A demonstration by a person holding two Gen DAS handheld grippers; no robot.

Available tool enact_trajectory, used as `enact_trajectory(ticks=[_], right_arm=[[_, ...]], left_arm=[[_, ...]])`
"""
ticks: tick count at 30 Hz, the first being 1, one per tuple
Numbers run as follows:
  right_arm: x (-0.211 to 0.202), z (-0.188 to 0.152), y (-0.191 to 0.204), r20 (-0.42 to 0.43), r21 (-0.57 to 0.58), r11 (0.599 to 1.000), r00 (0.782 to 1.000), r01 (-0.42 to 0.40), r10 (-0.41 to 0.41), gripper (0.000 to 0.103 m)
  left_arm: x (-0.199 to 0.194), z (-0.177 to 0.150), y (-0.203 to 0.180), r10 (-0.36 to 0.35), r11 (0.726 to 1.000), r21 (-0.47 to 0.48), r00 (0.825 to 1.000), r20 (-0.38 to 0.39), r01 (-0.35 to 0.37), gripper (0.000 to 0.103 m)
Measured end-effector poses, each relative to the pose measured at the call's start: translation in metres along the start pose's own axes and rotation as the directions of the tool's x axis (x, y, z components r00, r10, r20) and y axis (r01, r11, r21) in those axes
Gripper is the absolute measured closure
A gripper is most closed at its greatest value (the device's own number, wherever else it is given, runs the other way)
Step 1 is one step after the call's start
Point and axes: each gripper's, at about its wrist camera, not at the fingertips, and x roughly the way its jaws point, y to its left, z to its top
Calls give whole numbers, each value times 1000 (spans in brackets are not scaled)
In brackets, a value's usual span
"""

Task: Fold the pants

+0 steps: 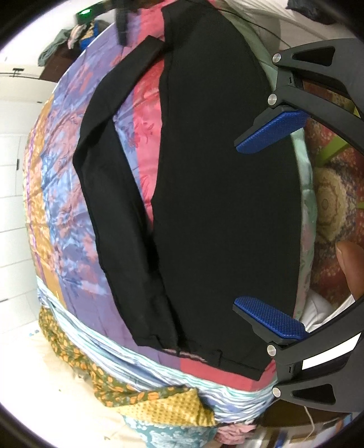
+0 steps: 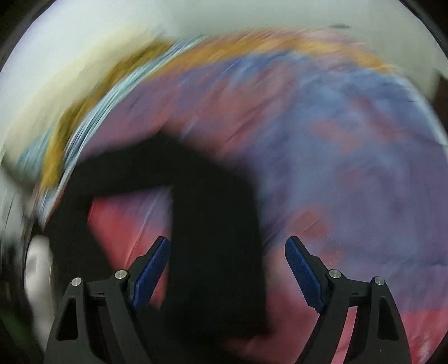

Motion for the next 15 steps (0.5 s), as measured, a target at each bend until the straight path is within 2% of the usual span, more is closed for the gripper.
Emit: enact_trajectory(ticks=[3, 5, 6, 7, 8, 9, 10, 12, 14, 15], right_arm=[[14, -33, 53, 24, -144, 982, 993, 118, -116, 19], [24, -46, 67, 26, -162, 970, 983, 183, -181, 21], [34, -52, 69, 20, -159, 955, 968, 248, -249, 27], [38, -62, 65, 5, -158, 946, 959, 282, -285, 39], [43, -67, 62, -19, -162, 943, 955, 290, -296, 47], [45, -70, 61, -21, -165, 943, 955, 290, -297, 67], [44, -68, 62, -5, -164, 935, 948, 313, -318, 92], [30, -56, 60, 18, -157, 927, 939, 341, -343, 94], [4, -22, 47, 90, -175, 885, 902, 431, -422, 95], [-15, 9, 30, 142, -168, 846, 861, 506, -487, 95]], left_arm=[[0, -1, -7, -25, 1000, 6, 1000, -5, 25, 1], [-1, -1, -12, -31, 999, 31, 999, -8, 32, 1], [-2, -2, -15, -29, 999, 45, 1000, -6, 29, 1], [-4, -2, -17, -26, 998, 55, 1000, 0, 26, 1], [-6, -2, -18, -24, 998, 60, 1000, 5, 23, 1], [-7, -3, -18, -20, 998, 60, 1000, 8, 19, 1], [-7, -3, -17, -16, 998, 60, 1000, 9, 15, 1], [-5, -3, -14, -6, 999, 48, 1000, 3, 6, 1], [-2, -2, -12, -8, 999, 36, 1000, -5, 8, 1], [0, -1, -11, -12, 999, 31, 1000, -9, 12, 1]])
